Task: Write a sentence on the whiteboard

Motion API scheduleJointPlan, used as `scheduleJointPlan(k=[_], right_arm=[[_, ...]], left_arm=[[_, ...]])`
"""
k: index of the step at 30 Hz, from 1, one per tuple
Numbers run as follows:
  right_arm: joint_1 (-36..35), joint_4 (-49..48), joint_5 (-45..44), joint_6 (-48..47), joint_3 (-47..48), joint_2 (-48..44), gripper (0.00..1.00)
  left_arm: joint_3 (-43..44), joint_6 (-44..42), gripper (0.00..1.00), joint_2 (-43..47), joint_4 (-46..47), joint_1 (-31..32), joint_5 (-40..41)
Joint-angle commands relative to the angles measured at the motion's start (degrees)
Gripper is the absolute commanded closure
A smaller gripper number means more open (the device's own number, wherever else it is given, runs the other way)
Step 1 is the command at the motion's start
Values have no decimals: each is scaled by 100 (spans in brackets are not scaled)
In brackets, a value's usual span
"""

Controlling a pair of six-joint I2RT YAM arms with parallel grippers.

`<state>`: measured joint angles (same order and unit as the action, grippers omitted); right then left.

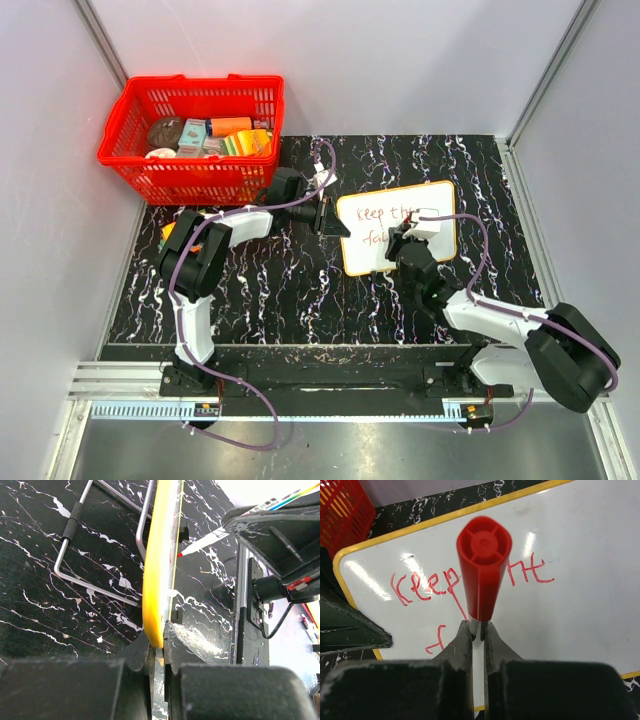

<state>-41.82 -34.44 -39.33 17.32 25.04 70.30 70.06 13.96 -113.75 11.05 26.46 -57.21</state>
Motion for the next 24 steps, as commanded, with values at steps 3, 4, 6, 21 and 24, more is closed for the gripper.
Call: scheduleJointPlan(k=[3,4,6,21,24], right_arm=[[51,-46,-57,-176,176,-482,100],[51,-63,-74,-281,229,-465,100],[69,-63,-110,-361,361,-395,100],[297,-380,75,-678,792,282,100],[324,-388,84,-581,731,326,100]], left_arm=[[-186,-859,100,-349,-621,167,579],[-186,-859,100,-340,-613,167,579],[-186,-859,100,-340,-621,158,571],[-186,-859,100,-349,-621,167,571],[-186,-859,100,-340,-621,167,562]])
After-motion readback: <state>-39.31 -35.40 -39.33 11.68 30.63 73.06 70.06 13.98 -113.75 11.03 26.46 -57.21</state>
